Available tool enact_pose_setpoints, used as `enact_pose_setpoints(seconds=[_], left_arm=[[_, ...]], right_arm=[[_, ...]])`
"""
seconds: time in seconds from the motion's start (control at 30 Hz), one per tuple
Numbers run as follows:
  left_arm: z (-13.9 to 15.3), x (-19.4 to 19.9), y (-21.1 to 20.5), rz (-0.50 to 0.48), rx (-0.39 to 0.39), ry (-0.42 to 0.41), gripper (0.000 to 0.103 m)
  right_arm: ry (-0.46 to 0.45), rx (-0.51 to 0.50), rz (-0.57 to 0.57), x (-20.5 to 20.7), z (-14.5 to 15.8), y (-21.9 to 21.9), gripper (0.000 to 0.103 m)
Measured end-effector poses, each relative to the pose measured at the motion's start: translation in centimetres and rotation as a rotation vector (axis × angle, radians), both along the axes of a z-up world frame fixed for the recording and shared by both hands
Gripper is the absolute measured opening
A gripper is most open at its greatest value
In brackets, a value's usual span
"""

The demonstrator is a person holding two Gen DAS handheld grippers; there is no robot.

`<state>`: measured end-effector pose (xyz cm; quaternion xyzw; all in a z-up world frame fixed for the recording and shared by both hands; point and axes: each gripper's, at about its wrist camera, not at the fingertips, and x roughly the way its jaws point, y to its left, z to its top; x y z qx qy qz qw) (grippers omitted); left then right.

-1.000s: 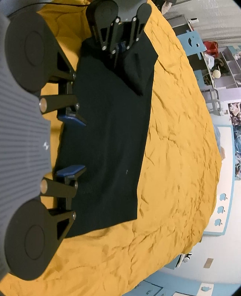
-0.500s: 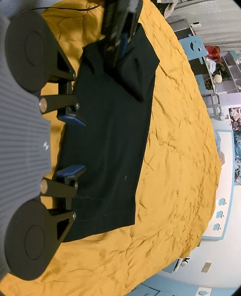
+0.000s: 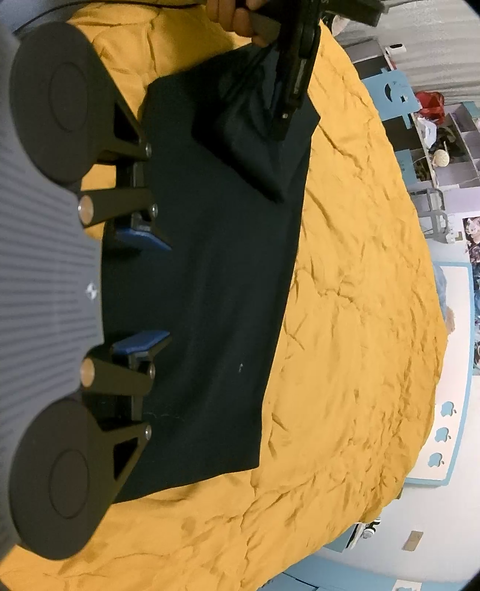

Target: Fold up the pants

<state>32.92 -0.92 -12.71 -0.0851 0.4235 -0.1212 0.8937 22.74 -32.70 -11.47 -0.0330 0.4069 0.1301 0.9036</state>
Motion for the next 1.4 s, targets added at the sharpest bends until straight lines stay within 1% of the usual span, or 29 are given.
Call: enact_pose_setpoints(seconds=[0.03, 0.07, 0.1, 0.2, 0.23, 0.3, 0.33, 0.4, 0.5, 0.57, 0.6, 0.63, 0.67, 0.77, 0.8, 0.93, 1.03, 1.07, 1.13, 1.17, 1.23, 1.4], left_arm=[[-0.2, 0.1, -0.1, -0.014, -0.014, -0.001, 0.039], [-0.2, -0.1, -0.1, -0.025, -0.022, 0.0, 0.027], [-0.1, -0.1, -0.3, -0.04, -0.038, 0.005, 0.006], [1.1, -0.5, -0.9, -0.06, -0.1, -0.01, 0.006], [1.7, -0.5, -1.2, -0.07, -0.143, -0.016, 0.006], [2.8, -0.3, -2.1, -0.094, -0.203, -0.018, 0.006], [3.3, 0.0, -2.8, -0.117, -0.24, -0.01, 0.006], [3.9, 1.1, -4.3, -0.152, -0.288, 0.014, 0.006], [4.5, 2.5, -7.8, -0.24, -0.304, 0.05, 0.007], [4.8, 2.9, -10.2, -0.298, -0.303, 0.062, 0.02], [5.0, 2.8, -11.0, -0.321, -0.303, 0.063, 0.031], [5.2, 2.6, -11.6, -0.334, -0.302, 0.053, 0.038], [5.4, 2.3, -11.9, -0.34, -0.298, 0.042, 0.039], [5.8, 1.2, -11.2, -0.333, -0.277, 0.013, 0.041], [6.0, 0.8, -10.7, -0.317, -0.249, 0.0, 0.041], [6.4, -0.9, -8.2, -0.263, -0.075, -0.066, 0.041], [6.2, -2.3, -6.1, -0.272, 0.021, -0.075, 0.041], [6.1, -2.8, -5.6, -0.278, 0.042, -0.074, 0.041], [5.7, -3.6, -4.8, -0.292, 0.077, -0.068, 0.041], [5.4, -3.9, -4.6, -0.3, 0.081, -0.059, 0.041], [4.7, -4.3, -4.6, -0.322, 0.084, -0.051, 0.041], [3.2, -5.0, -6.7, -0.423, 0.15, -0.066, 0.041]], right_arm=[[0.006, -0.004, -0.009, 0.2, -0.2, -0.1, 0.044], [0.011, -0.005, -0.017, 0.4, -0.3, -0.2, 0.044], [0.017, -0.005, -0.026, 0.7, -0.5, -0.3, 0.044], [0.029, -0.003, -0.042, 1.3, -0.9, -0.5, 0.044], [0.03, 0.0, -0.044, 1.4, -1.0, -0.6, 0.044], [0.04, 0.009, -0.047, 1.6, -1.1, -0.7, 0.044], [0.048, 0.02, -0.051, 1.7, -1.1, -0.8, 0.044], [0.053, 0.046, -0.056, 1.9, -1.1, -1.0, 0.044], [0.043, 0.042, -0.06, 2.1, -0.9, -1.0, 0.044], [0.041, 0.04, -0.066, 2.0, -0.9, -1.1, 0.044], [0.042, 0.039, -0.07, 2.0, -0.9, -1.2, 0.045], [0.042, 0.039, -0.074, 2.0, -0.9, -1.3, 0.045], [0.041, 0.039, -0.078, 2.0, -0.9, -1.3, 0.045], [0.039, 0.046, -0.089, 2.0, -0.8, -1.5, 0.045], [0.038, 0.051, -0.09, 2.1, -0.7, -1.5, 0.045], [0.036, 0.085, -0.085, 2.1, -0.6, -1.2, 0.045], [0.047, 0.123, -0.065, 2.1, -0.6, -0.8, 0.043], [0.049, 0.135, -0.056, 2.1, -0.6, -0.7, 0.041], [0.056, 0.16, -0.041, 2.1, -0.6, -0.1, 0.035], [0.057, 0.173, -0.035, 2.1, -0.5, 0.2, 0.033], [0.054, 0.199, -0.021, 2.3, -0.4, 0.8, 0.025], [0.06, 0.248, 0.033, 3.2, 0.1, 2.9, 0.024]])
